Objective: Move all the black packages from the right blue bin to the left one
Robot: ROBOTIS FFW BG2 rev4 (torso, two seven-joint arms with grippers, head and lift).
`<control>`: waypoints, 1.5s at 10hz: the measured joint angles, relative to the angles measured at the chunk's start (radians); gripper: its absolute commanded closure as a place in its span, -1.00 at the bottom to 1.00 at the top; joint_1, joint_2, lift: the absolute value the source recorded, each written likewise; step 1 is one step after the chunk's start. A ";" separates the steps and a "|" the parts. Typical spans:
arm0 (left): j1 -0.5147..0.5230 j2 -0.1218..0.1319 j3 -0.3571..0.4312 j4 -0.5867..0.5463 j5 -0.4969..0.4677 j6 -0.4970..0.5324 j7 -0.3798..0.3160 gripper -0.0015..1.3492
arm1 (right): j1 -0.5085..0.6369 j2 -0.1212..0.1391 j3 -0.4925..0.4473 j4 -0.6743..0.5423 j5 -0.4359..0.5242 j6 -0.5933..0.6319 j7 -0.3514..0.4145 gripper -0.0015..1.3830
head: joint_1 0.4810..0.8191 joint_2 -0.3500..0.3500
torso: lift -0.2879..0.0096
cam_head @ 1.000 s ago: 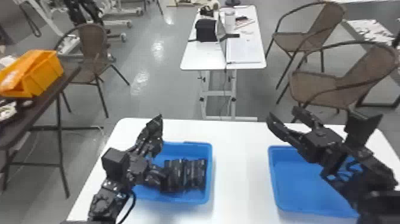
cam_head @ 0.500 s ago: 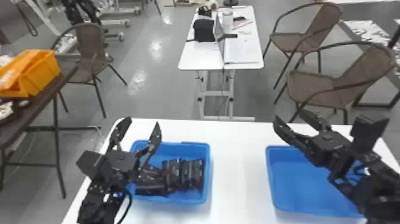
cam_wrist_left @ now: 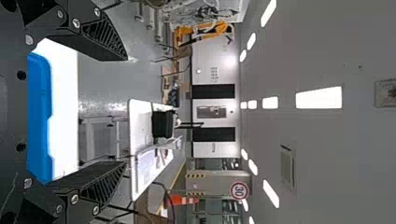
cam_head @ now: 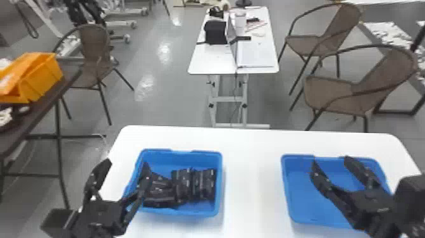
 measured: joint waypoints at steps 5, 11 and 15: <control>0.093 0.000 -0.077 -0.026 0.017 -0.015 0.228 -0.62 | 0.166 0.066 -0.021 -0.104 0.173 -0.024 -0.025 -0.51 | 0.27 0.35 | 0.94; 0.101 0.108 -0.220 -0.027 0.078 -0.048 0.411 -0.62 | 0.173 0.068 -0.034 -0.078 0.149 -0.063 -0.027 -0.51 | 0.27 0.22 | 0.94; 0.103 0.114 -0.221 -0.027 0.081 -0.054 0.411 -0.62 | 0.169 0.068 -0.034 -0.076 0.148 -0.064 -0.025 -0.51 | 0.27 0.22 | 0.94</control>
